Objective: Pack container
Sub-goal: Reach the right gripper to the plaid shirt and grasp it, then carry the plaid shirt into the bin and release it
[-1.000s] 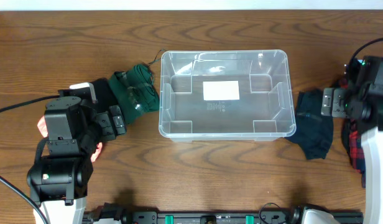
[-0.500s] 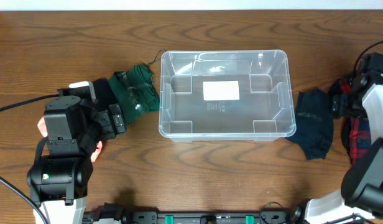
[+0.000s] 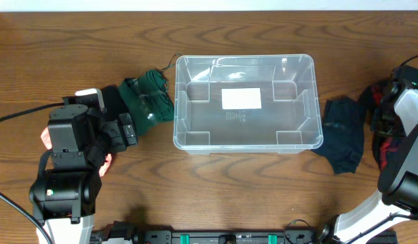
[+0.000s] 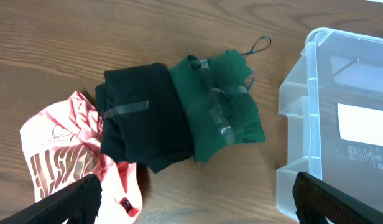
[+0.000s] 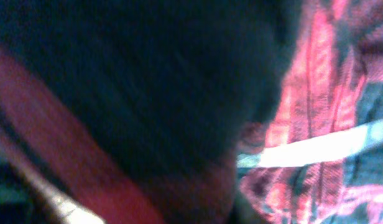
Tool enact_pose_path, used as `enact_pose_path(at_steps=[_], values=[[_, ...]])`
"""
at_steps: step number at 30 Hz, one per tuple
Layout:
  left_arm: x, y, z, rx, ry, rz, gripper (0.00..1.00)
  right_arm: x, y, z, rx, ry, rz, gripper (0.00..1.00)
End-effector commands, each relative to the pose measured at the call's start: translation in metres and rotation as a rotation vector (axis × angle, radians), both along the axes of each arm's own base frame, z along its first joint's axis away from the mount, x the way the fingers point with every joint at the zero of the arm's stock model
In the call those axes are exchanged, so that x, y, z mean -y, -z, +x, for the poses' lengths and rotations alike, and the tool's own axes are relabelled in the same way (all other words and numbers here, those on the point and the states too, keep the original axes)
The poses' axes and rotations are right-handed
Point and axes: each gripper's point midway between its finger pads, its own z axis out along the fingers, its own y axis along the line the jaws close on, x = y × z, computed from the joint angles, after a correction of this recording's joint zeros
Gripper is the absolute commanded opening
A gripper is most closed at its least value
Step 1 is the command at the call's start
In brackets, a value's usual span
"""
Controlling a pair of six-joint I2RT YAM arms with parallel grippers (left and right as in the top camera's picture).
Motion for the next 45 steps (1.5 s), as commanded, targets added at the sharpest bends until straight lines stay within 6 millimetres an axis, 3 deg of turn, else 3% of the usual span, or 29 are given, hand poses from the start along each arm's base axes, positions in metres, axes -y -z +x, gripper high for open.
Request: enact_pose_path(at_steps=[1,4,6,10,14,19,23,28,30,33,40,45], values=[[0.001,-0.01,0.002,0.026,-0.003,-0.005,0.98,0.002,-0.006,0.004,0.04,0.035,0.002,0.01],[0.001,-0.009,0.002,0.025,-0.003,-0.005,0.98,-0.007,-0.02,0.016,0.109,0.014,0.037,0.01],[0.001,-0.009,0.002,0.025,-0.003,-0.005,0.98,-0.015,-0.039,0.029,0.178,-0.015,0.065,0.01],[0.001,-0.009,0.002,0.025,-0.003,-0.005,0.98,-0.049,-0.105,0.059,0.371,-0.159,0.154,0.01],[0.001,-0.009,0.002,0.025,-0.003,-0.005,0.98,-0.087,-0.179,0.069,0.536,-0.292,0.155,0.01],[0.001,-0.009,0.002,0.025,-0.003,-0.005,0.98,-0.154,-0.255,0.069,0.678,-0.565,0.104,0.01],[0.001,-0.009,0.002,0.024,-0.003,-0.005,0.98,-0.22,-0.285,0.064,0.755,-0.768,0.127,0.01],[0.001,-0.008,0.001,0.018,-0.003,-0.005,0.98,-0.3,-0.283,0.058,0.742,-0.976,0.217,0.01],[0.001,-0.008,0.001,0.018,-0.003,-0.005,0.98,-0.331,-0.273,0.056,0.711,-1.049,0.256,0.01],[0.001,-0.008,0.001,0.018,-0.003,-0.005,0.98,-0.363,-0.251,0.055,0.65,-1.081,0.313,0.01],[0.001,-0.008,0.001,0.018,-0.003,-0.005,0.98,-0.41,-0.165,0.052,0.394,-1.077,0.393,0.01],[0.001,-0.008,0.001,0.018,-0.003,-0.005,0.98,-0.42,-0.114,0.057,0.253,-1.066,0.396,0.01]])
